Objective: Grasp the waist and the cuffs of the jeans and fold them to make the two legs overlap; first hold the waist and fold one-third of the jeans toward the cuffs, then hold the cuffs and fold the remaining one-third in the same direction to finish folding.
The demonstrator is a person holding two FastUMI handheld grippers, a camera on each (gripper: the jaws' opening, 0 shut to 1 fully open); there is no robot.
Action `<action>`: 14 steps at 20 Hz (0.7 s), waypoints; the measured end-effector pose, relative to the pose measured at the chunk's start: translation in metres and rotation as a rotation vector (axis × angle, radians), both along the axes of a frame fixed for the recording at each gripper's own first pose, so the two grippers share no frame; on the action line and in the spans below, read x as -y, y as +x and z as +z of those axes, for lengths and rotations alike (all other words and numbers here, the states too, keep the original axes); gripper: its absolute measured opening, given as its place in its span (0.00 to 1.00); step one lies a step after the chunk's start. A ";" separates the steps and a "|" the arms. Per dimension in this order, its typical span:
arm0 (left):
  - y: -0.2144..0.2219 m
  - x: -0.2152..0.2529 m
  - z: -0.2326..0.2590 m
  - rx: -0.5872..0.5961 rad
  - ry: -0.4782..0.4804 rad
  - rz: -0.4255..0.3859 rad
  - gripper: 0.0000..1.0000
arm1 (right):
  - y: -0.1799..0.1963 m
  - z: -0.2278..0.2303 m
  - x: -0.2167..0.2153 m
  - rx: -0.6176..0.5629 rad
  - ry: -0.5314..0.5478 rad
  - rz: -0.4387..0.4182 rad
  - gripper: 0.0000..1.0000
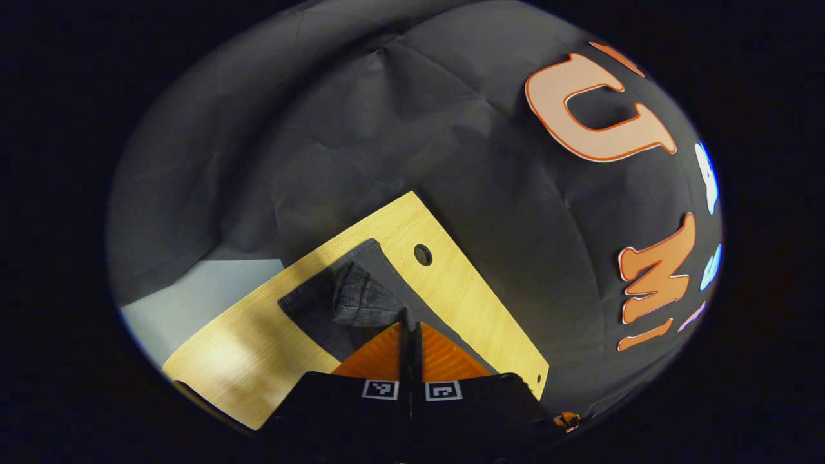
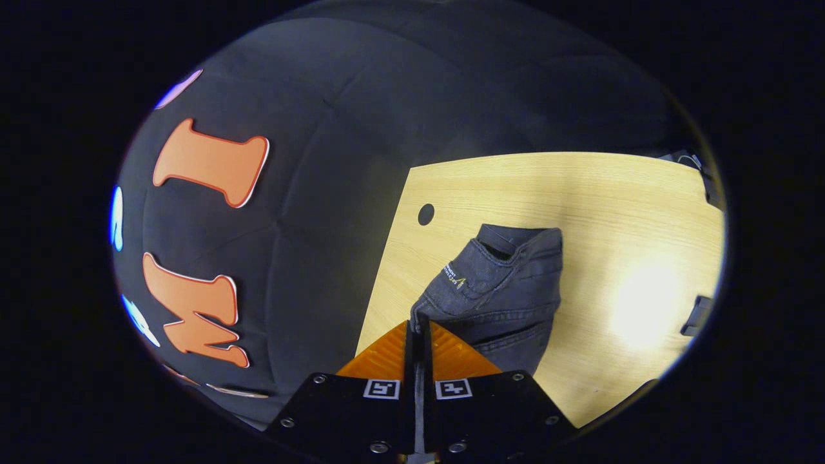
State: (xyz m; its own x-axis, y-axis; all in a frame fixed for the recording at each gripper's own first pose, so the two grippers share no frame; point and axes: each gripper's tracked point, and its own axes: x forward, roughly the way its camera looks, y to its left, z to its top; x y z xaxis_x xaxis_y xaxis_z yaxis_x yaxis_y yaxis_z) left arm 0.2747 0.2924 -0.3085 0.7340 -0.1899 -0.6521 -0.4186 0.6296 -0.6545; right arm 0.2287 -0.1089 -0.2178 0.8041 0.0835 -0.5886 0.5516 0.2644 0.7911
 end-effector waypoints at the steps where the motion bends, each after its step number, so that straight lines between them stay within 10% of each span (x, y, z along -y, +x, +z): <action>1: 0.008 0.000 -0.003 -0.007 0.018 -0.003 0.01 | 0.010 -0.002 0.000 -0.007 0.001 0.016 0.06; 14: 0.077 -0.003 -0.053 -0.128 0.256 -0.025 0.02 | 0.103 -0.070 -0.005 -0.175 0.037 0.081 0.06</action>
State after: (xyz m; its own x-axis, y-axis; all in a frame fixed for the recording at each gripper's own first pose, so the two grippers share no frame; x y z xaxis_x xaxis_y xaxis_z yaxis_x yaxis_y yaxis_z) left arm 0.3514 0.2959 -0.3616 0.6402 -0.0242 -0.7679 -0.4698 0.7785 -0.4162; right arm 0.3314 -0.1035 -0.2874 0.6795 0.1682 -0.7141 0.6596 0.2860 0.6950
